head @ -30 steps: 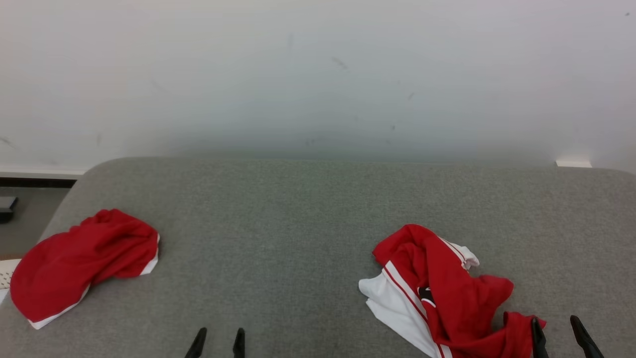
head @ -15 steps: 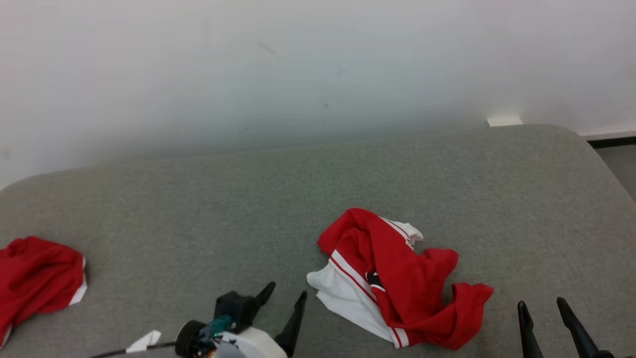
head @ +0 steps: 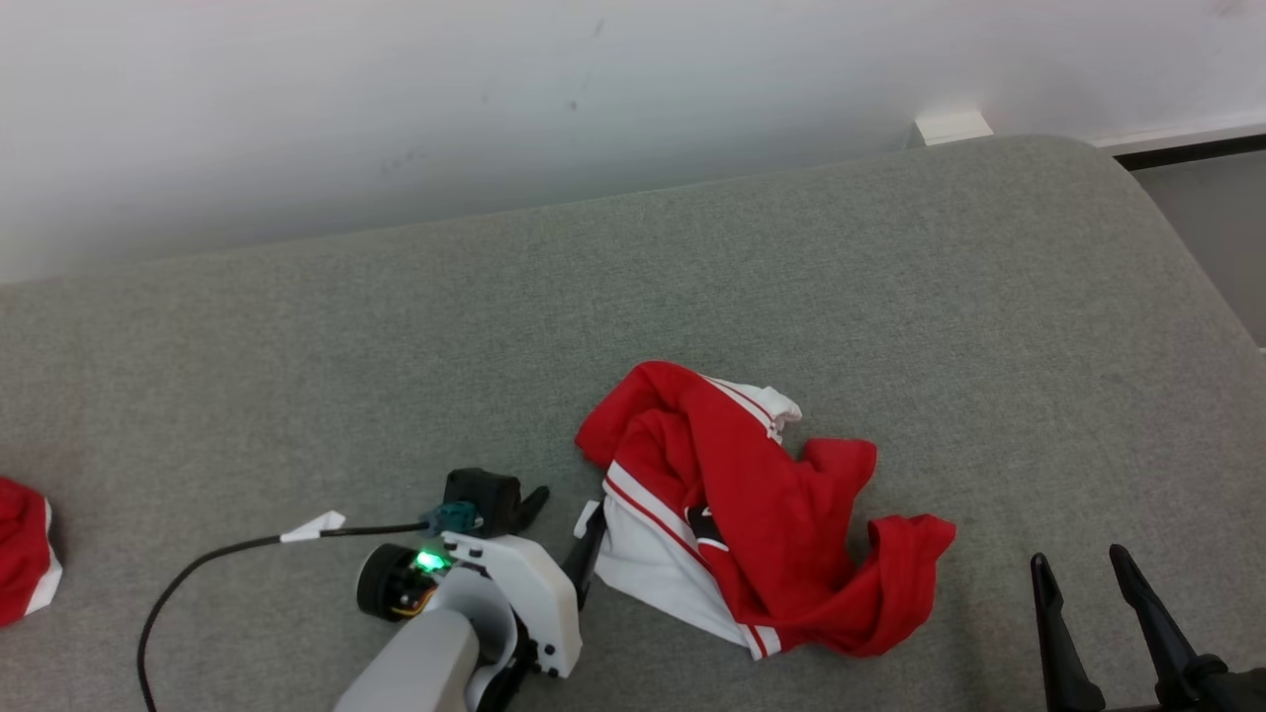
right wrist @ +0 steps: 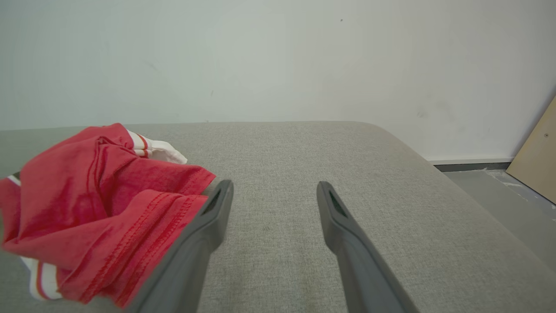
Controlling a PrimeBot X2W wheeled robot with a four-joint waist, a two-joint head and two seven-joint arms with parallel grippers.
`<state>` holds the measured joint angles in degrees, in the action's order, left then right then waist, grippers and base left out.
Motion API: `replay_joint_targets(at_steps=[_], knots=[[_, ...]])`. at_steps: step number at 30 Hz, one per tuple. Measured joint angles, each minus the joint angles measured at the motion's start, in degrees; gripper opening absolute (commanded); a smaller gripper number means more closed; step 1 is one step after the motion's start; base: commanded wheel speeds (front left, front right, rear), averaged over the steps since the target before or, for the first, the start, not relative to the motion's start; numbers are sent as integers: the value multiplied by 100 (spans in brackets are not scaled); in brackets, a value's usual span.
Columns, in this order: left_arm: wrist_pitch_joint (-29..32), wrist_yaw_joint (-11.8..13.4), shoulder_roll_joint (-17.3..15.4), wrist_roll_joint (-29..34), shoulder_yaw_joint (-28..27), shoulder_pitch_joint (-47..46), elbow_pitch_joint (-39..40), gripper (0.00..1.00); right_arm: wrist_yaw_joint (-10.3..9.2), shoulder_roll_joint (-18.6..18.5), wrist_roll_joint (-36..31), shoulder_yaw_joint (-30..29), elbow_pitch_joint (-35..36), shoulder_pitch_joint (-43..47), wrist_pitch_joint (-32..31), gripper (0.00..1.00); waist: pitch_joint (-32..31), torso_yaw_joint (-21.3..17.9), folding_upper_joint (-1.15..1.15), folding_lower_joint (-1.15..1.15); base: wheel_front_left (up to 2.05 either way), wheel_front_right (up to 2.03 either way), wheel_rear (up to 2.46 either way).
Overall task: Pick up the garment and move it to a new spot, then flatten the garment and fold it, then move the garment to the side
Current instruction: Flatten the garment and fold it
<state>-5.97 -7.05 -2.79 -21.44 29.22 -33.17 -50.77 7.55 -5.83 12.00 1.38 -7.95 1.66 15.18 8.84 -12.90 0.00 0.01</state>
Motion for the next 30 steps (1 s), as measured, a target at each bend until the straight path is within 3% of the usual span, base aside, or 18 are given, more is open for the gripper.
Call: replay_joint_targets(at_steps=[10, 13, 16, 17, 22, 30], knots=[[193, -13, -8, -1156, 1129, -112, 102, 100, 0, -70, 16, 23, -12, -2, 0, 100, -7, 189, 0, 0, 0, 0, 0], [196, -18, -8, -1324, 1392, -110, 111, 76, 0, -78, 16, 54, -10, 1, -1, 100, -28, 262, 0, -1, 0, 0, 0], [193, -21, -7, -1478, 1615, -114, 62, 29, 0, -86, 18, 102, -12, 1, -1, 100, -41, 315, 0, -1, 0, 0, 0], [175, -25, -4, -1519, 1677, -118, 52, 0, 0, -88, 19, 111, -16, 0, -1, 100, -49, 327, 0, -1, 0, 0, 0], [-34, -27, 1, -1786, 1912, -151, 25, 0, 0, -94, 21, 90, -41, 5, 0, 100, -104, 395, 0, -1, 0, 0, 0], [-576, 363, -20, -2145, 1528, -647, 53, 0, 0, -94, 27, 19, -54, 210, -1, 100, -308, 671, 0, -1, 0, 0, 0]])
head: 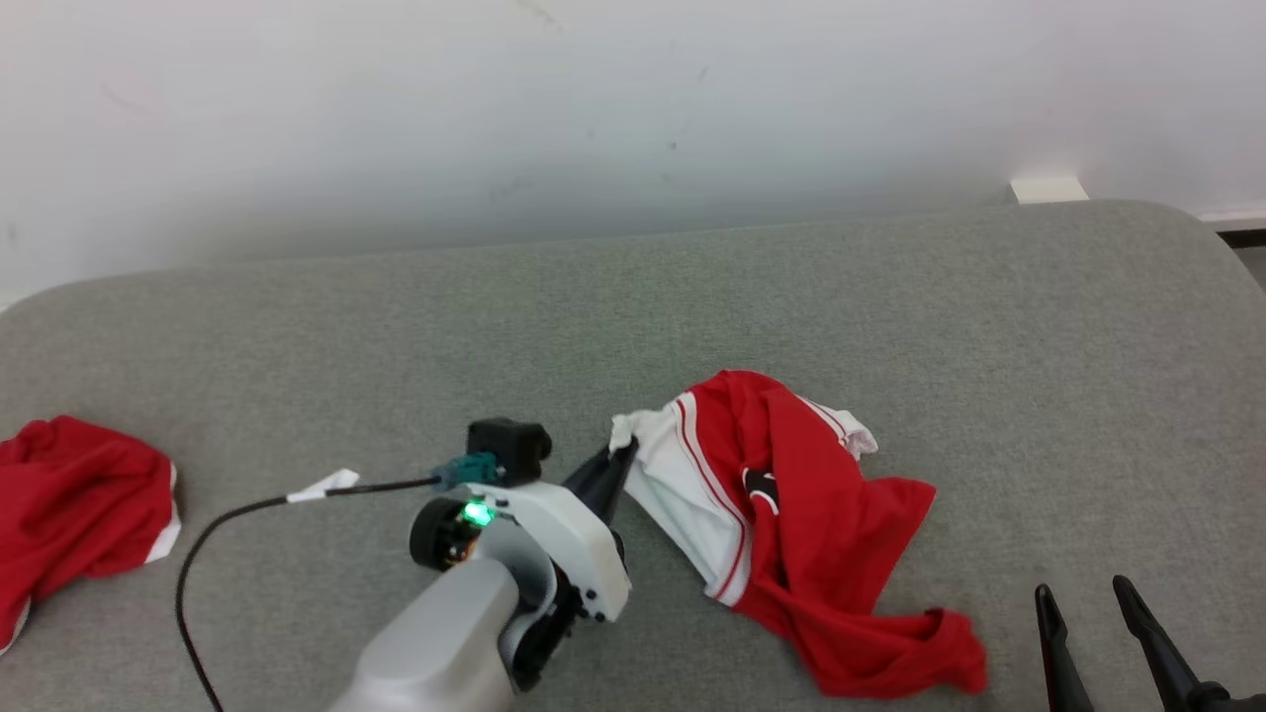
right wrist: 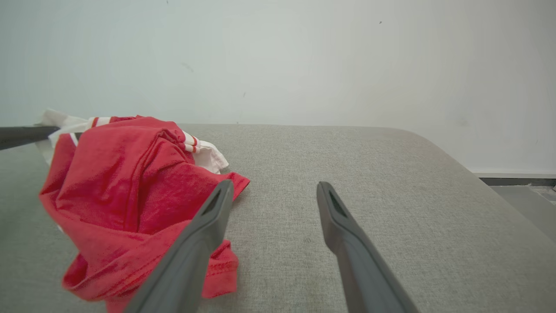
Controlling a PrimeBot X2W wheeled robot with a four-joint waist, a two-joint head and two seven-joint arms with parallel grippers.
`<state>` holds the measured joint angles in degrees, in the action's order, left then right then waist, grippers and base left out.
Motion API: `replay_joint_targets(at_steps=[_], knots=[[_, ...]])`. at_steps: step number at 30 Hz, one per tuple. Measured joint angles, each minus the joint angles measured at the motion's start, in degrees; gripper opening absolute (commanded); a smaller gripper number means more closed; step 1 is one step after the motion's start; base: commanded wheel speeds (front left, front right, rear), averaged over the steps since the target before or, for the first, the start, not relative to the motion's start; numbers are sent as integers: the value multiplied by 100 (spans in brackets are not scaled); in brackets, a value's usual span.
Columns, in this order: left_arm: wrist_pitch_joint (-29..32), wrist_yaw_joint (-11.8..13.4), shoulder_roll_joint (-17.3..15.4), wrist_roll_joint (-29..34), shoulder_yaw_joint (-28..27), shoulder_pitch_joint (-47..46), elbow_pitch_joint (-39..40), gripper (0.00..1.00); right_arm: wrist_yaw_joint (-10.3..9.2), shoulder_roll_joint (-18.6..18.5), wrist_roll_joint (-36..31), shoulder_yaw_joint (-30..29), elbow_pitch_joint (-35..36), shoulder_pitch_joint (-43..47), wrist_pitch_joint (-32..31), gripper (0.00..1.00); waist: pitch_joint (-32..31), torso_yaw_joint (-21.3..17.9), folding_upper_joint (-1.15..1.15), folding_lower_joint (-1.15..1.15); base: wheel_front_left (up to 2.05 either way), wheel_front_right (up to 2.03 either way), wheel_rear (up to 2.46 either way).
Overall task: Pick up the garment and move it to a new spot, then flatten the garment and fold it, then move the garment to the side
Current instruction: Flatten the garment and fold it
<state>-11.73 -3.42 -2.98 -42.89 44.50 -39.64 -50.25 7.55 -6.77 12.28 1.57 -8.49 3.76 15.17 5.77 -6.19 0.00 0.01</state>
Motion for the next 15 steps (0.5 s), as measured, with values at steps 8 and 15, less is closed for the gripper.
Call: replay_joint_targets(at_steps=[8, 15], knots=[[-47, 463, -532, -60, -437, -609, 534, 0, 0, -3, 2, -9, 14, 171, 1, 100, -265, 392, 0, -1, 0, 0, 0], [214, 868, -1040, 155, -567, -1183, 1466, 0, 0, -1, 3, 13, 15, 255, 1, 100, -394, 727, 0, -1, 0, 0, 0]])
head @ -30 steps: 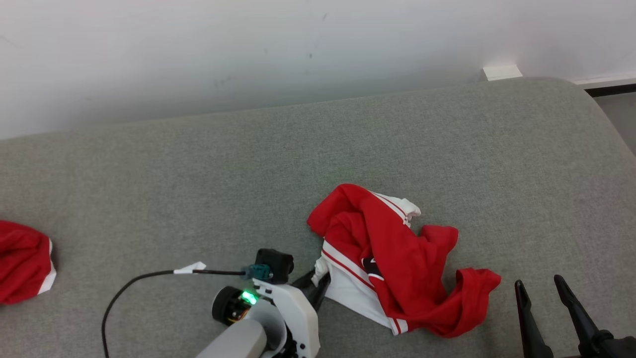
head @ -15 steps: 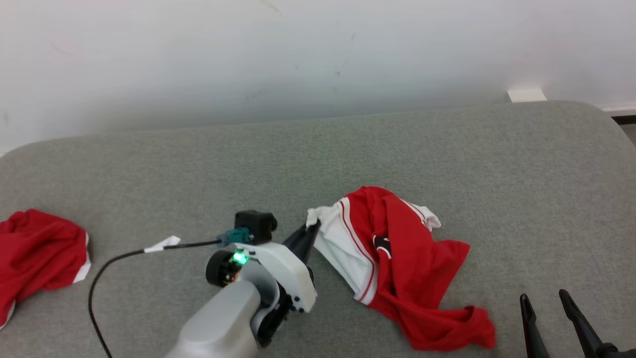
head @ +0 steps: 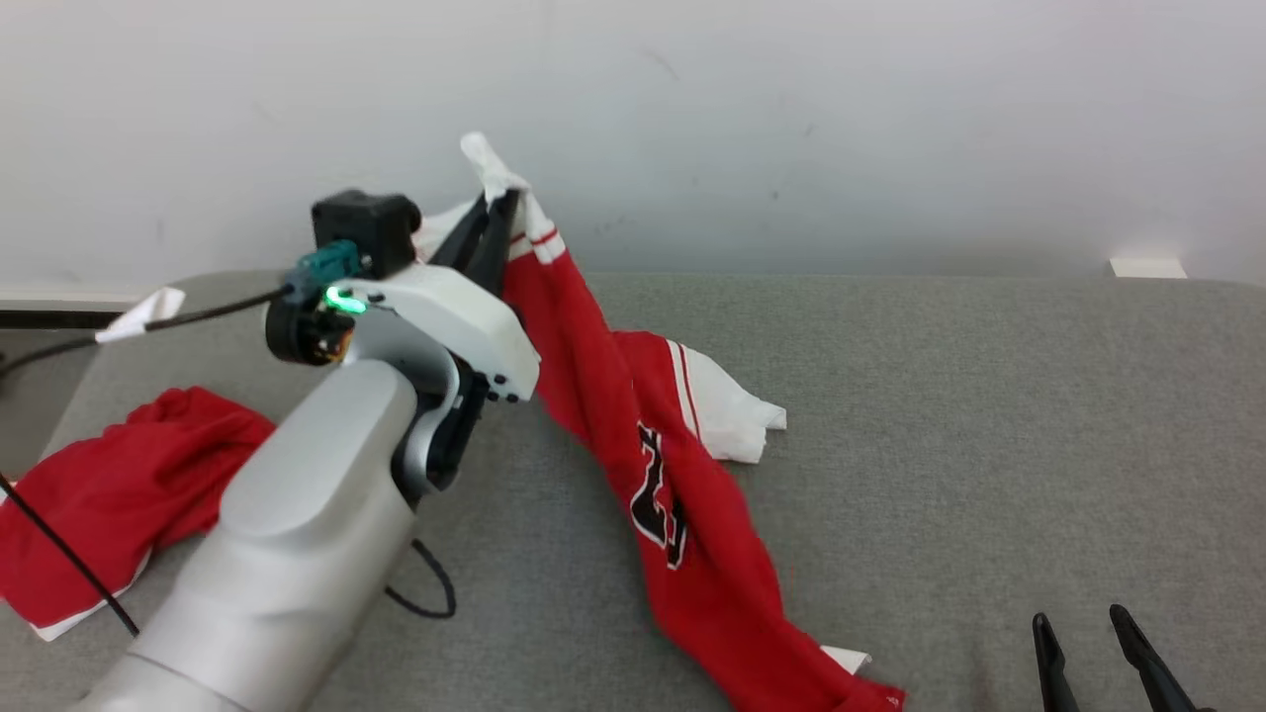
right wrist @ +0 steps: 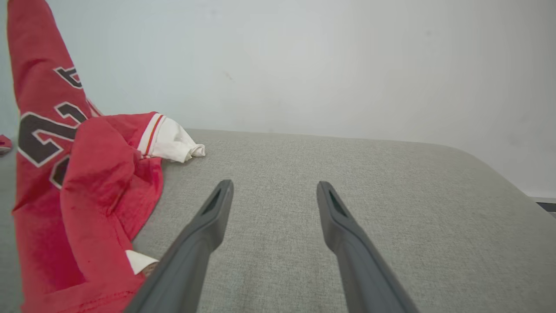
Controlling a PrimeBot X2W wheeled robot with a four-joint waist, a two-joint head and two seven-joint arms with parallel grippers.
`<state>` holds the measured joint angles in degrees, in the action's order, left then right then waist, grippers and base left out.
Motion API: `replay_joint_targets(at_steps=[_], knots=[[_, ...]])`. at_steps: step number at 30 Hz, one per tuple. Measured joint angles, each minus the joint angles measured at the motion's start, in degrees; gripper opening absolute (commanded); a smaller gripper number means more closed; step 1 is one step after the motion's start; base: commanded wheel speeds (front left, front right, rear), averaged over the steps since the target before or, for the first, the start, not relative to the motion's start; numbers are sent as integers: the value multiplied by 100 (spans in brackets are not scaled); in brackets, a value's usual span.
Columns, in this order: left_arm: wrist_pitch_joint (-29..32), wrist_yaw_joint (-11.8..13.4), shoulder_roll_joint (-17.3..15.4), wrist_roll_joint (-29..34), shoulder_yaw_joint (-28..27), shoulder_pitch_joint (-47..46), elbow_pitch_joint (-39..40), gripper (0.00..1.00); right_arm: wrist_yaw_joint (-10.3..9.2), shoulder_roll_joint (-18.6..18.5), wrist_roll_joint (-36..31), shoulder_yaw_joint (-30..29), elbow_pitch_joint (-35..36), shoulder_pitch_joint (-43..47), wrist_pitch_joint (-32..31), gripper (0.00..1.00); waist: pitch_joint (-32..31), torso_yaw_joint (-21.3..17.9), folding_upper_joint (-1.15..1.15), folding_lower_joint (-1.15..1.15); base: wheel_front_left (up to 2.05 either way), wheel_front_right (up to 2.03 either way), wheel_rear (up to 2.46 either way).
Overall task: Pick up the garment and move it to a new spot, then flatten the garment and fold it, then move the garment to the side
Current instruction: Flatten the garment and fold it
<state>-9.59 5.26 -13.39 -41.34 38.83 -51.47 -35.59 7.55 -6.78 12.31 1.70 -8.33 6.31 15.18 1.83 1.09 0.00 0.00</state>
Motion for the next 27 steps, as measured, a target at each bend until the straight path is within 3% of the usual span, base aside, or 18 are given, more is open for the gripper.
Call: replay_joint_targets(at_steps=[9, 16, 22, 27], knots=[[325, 485, -316, 112, -82, -209, 1457, 0, 0, -18, -1, 33, 14, 60, 0, 100, -97, 199, 0, 0, 0, 0, 0], [594, 520, 131, 92, 511, 422, 2028, 0, 0, -11, 1, 178, -14, 63, -1, 100, -70, 148, 0, 0, 0, 0, 0], [697, 198, 777, 51, 1265, 789, 1702, 0, 0, 19, 54, 326, -57, -248, -1, 100, 83, -109, -1, 0, 0, 0, 0], [581, -73, 989, 4, 1770, 887, 1276, 0, 0, 109, 93, 343, -110, -377, -1, 100, 217, -446, 0, 0, 0, 0, 0]])
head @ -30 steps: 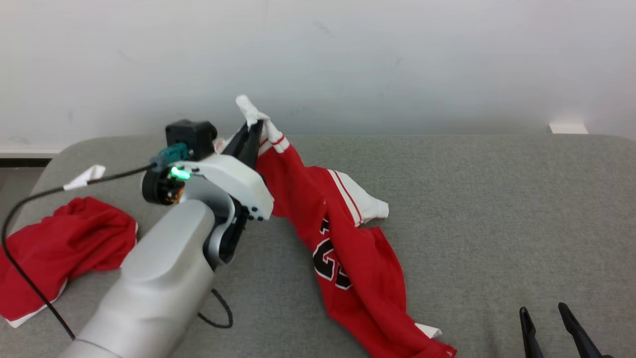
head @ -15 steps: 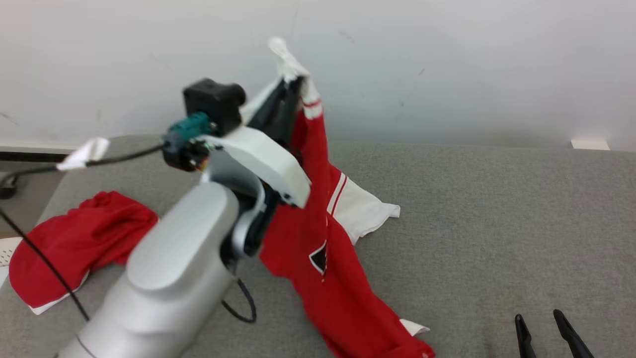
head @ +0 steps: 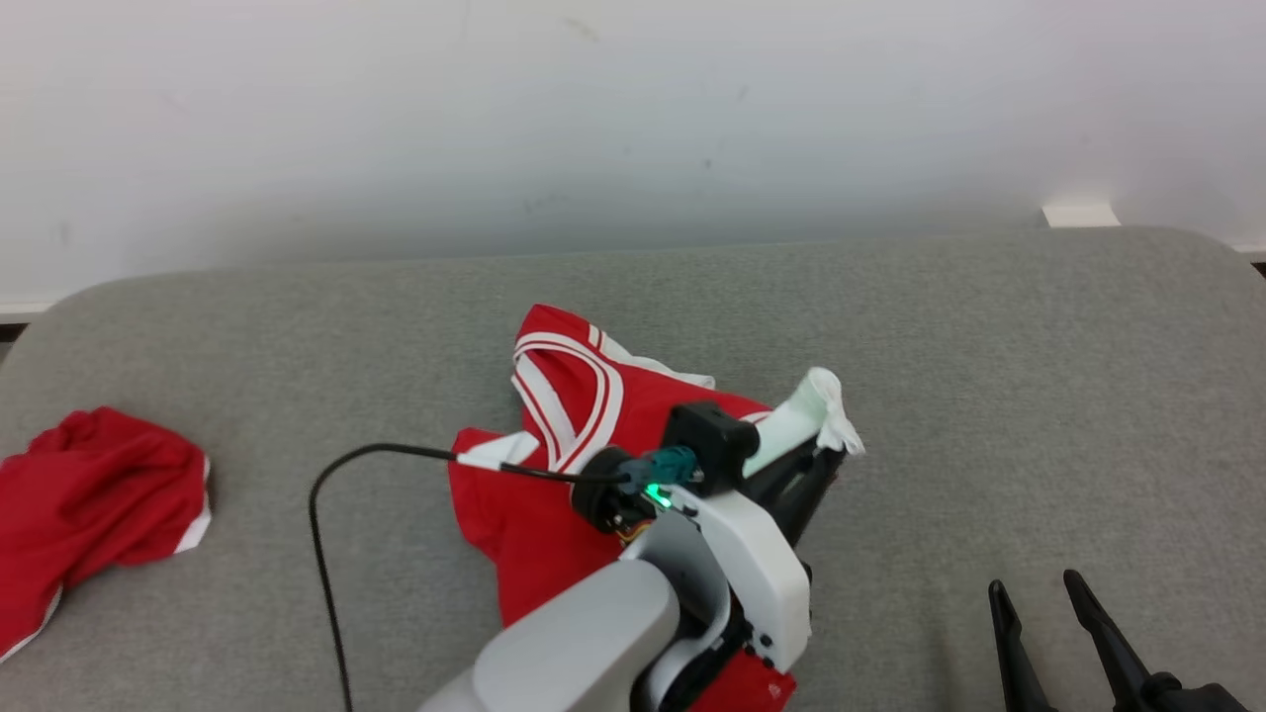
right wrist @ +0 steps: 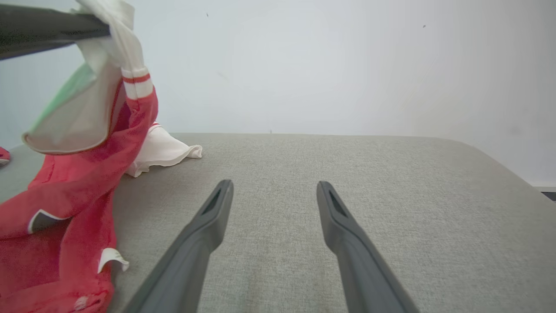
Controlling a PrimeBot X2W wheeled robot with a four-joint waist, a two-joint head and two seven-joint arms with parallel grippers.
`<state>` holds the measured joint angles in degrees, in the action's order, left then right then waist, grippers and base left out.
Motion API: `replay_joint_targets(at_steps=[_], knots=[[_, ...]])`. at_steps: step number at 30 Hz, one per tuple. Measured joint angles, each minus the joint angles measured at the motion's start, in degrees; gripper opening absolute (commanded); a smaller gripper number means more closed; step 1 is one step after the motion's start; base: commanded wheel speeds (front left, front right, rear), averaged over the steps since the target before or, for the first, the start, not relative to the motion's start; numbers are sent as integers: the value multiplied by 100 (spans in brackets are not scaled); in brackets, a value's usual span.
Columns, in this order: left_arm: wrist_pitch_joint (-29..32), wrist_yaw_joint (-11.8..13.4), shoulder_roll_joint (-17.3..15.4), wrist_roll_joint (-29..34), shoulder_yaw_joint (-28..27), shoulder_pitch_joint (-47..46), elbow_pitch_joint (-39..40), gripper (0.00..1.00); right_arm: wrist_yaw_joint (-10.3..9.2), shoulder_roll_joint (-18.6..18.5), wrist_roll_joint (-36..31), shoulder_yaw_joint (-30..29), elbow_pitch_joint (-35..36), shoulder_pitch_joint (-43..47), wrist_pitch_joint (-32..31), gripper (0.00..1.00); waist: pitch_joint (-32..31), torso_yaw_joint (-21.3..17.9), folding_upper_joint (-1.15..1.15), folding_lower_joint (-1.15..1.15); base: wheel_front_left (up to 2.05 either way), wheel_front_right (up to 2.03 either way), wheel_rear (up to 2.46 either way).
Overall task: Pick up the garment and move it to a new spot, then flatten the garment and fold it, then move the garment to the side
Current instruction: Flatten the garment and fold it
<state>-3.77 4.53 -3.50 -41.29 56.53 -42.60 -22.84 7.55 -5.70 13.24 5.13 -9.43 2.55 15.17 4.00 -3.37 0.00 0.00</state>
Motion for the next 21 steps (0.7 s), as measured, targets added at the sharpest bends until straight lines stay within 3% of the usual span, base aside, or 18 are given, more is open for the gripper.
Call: replay_joint_targets(at_steps=[9, 10, 11, 12, 21], knots=[[-573, -168, 69, -291, 1029, -86, 70, 0, 0, 178, 86, 27, -79, -78, 0, 100, 237, -668, 0, 0, 0, 0, 0], [-648, -145, 70, -341, 1099, -94, 85, 18, 0, 189, 87, 34, -89, -78, 0, 100, 260, -726, 0, 0, 0, 0, 0], [-693, -123, 68, -378, 1202, -115, 83, 76, 0, 198, 88, 31, -102, -79, 0, 100, 280, -778, 0, 0, 0, 0, 0], [-742, -118, 66, -441, 1276, -126, 83, 100, 0, 209, 88, 23, -112, -79, 0, 100, 295, -824, 0, 0, 0, 0, 0], [-918, -215, 70, -1083, 1526, -107, 108, 100, 0, 237, 46, -152, -134, -76, 0, 100, 214, -789, 0, 0, 0, 0, 0]])
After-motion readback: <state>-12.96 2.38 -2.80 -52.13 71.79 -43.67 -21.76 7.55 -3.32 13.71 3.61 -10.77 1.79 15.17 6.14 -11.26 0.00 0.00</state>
